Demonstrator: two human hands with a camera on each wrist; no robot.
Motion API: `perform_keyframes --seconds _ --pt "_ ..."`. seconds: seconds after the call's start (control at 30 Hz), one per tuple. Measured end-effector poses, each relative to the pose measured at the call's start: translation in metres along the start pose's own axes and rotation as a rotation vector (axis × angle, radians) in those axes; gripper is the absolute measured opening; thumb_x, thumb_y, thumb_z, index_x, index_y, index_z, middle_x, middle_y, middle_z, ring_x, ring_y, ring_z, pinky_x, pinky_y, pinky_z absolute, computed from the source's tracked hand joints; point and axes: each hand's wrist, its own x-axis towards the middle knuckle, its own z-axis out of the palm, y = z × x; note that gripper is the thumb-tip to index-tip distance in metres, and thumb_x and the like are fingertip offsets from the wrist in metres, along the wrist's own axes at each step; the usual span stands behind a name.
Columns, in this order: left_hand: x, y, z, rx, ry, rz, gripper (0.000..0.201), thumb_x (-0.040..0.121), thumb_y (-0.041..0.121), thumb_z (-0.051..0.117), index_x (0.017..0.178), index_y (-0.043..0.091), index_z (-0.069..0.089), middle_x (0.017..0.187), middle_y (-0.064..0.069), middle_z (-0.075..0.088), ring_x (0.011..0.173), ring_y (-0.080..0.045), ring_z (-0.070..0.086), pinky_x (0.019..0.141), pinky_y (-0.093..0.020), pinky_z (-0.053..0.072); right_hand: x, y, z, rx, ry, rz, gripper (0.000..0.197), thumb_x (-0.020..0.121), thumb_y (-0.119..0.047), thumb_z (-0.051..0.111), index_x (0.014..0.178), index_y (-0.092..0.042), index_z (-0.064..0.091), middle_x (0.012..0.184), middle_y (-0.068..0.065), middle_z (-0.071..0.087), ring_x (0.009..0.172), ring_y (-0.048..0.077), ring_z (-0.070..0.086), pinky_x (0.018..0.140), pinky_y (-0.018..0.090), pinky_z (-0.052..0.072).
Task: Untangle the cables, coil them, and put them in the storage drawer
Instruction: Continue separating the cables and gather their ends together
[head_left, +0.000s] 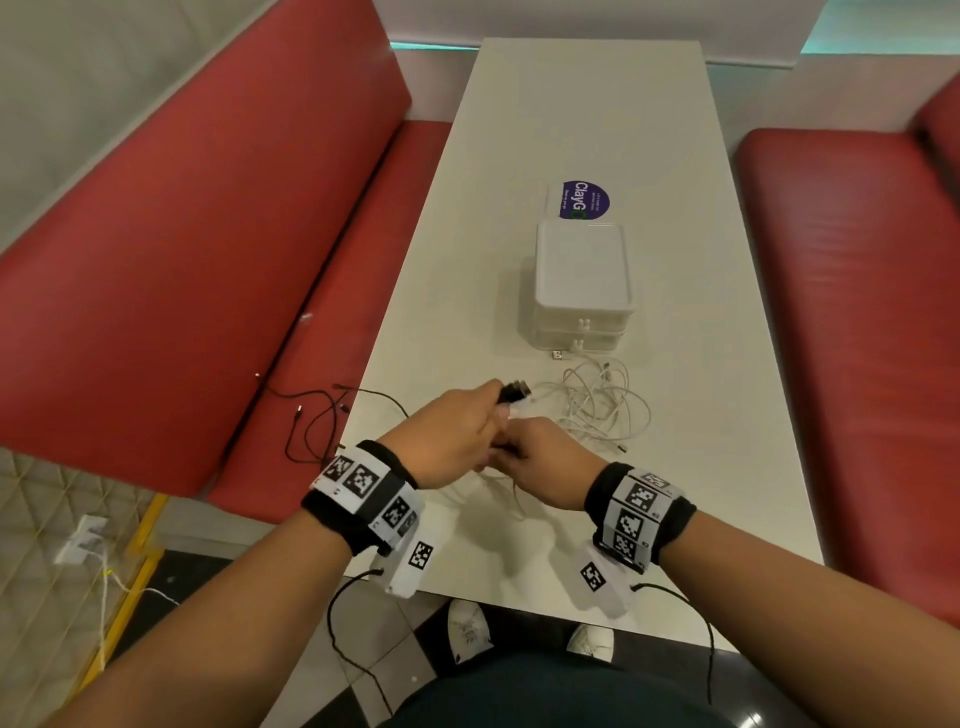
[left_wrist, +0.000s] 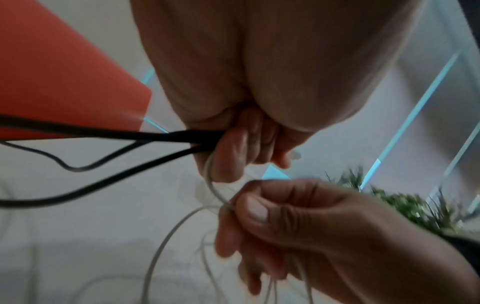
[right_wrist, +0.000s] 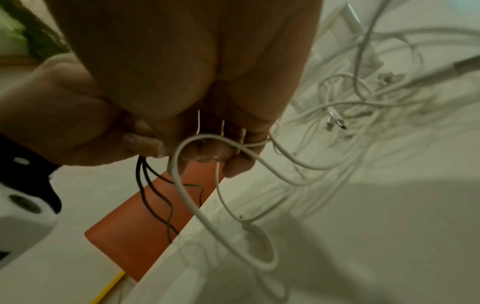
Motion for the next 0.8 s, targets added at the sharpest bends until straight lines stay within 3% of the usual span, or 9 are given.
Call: perform_keyframes --seconds 0.07,0.17,0.27,0.33,0.43,0.53,0.6,0.7,0.8 --pt "-0.004 0.001 0.006 0.163 -0.008 -0.010 0.012 0.099 0.032 0.040 0.095 0.020 0.041 0.087 -0.001 0.061 0.078 -0.024 0.059 0.069 -0.038 0.046 0.002 0.000 -0.004 -0.130 0.041 -0.079 0.019 0.097 -0.008 0.054 0.087 -0.006 0.069 0.073 -0.011 0.060 0.064 0.003 0.055 0.062 0.013 0.038" --pt "-0.008 -0.005 0.008 0.342 0.053 -0.029 0.017 0.091 0.034 0.048 0.097 0.023 0.036 0.099 0.003 0.056 0.080 -0.027 0.058 0.072 -0.042 0.049 0.002 0.004 -0.010 -0.248 0.096 -0.114 0.018 0.096 -0.010 0.053 0.088 -0.008 0.069 0.088 0.006 0.064 0.078 0.019 0.055 0.072 0.032 0.045" --pt "-0.007 -0.014 0.003 0.427 -0.007 -0.050 0.013 0.095 0.031 0.046 0.090 0.025 0.035 0.090 0.000 0.058 0.076 -0.030 0.058 0.070 -0.043 0.050 0.003 0.014 -0.011 -0.382 0.091 -0.080 0.015 0.096 -0.011 0.053 0.092 -0.010 0.068 0.094 0.007 0.063 0.088 0.025 0.054 0.077 0.037 0.047" --pt "-0.008 -0.018 -0.008 0.262 -0.019 -0.059 0.020 0.096 0.035 0.049 0.081 0.026 0.039 0.078 0.001 0.059 0.072 -0.026 0.058 0.070 -0.043 0.051 0.000 0.025 -0.016 -0.375 0.076 0.016 0.016 0.099 -0.015 0.052 0.096 -0.013 0.067 0.092 0.004 0.067 0.088 0.025 0.059 0.075 0.036 0.047" --pt "-0.015 -0.021 -0.026 -0.001 0.104 -0.020 0.032 0.094 0.044 0.058 0.077 0.021 0.044 0.064 0.006 0.052 0.060 -0.013 0.050 0.063 -0.027 0.042 -0.007 0.037 -0.025 -0.180 0.062 0.123 0.024 0.104 -0.020 0.048 0.096 -0.017 0.070 0.081 -0.009 0.067 0.076 0.014 0.061 0.067 0.018 0.040" --pt "-0.017 -0.031 -0.016 0.329 0.054 -0.069 0.034 0.096 0.054 0.049 0.078 0.026 0.042 0.063 0.008 0.050 0.064 -0.017 0.055 0.057 -0.034 0.037 -0.011 0.032 -0.030 -0.092 0.111 0.104 0.024 0.104 -0.024 0.050 0.095 -0.017 0.071 0.084 -0.006 0.067 0.072 0.005 0.056 0.065 0.016 0.038" --pt "-0.016 -0.056 -0.004 0.404 0.030 -0.187 0.030 0.098 0.054 0.044 0.096 0.026 0.053 0.075 0.007 0.057 0.080 -0.027 0.063 0.063 -0.035 0.041 -0.012 0.023 -0.033 -0.104 0.136 0.055 0.022 0.104 -0.027 0.051 0.099 -0.017 0.071 0.092 -0.006 0.067 0.081 0.007 0.059 0.072 0.020 0.042" --pt "-0.015 -0.078 -0.001 0.417 0.162 -0.334 0.039 0.098 0.053 0.042 0.111 0.020 0.058 0.095 -0.005 0.070 0.092 -0.036 0.065 0.074 -0.039 0.050 -0.015 0.014 -0.029 -0.214 0.112 0.012 0.023 0.105 -0.028 0.048 0.108 -0.020 0.069 0.102 -0.008 0.071 0.087 0.013 0.065 0.078 0.025 0.049" --pt "-0.017 -0.069 -0.005 0.561 0.259 -0.428 0.034 0.101 0.045 0.044 0.106 0.013 0.055 0.097 -0.013 0.067 0.091 -0.041 0.064 0.066 -0.038 0.041 -0.021 0.020 -0.024 -0.463 0.022 0.108 0.019 0.098 -0.014 0.048 0.106 -0.019 0.064 0.102 0.000 0.072 0.089 0.024 0.065 0.076 0.036 0.051"
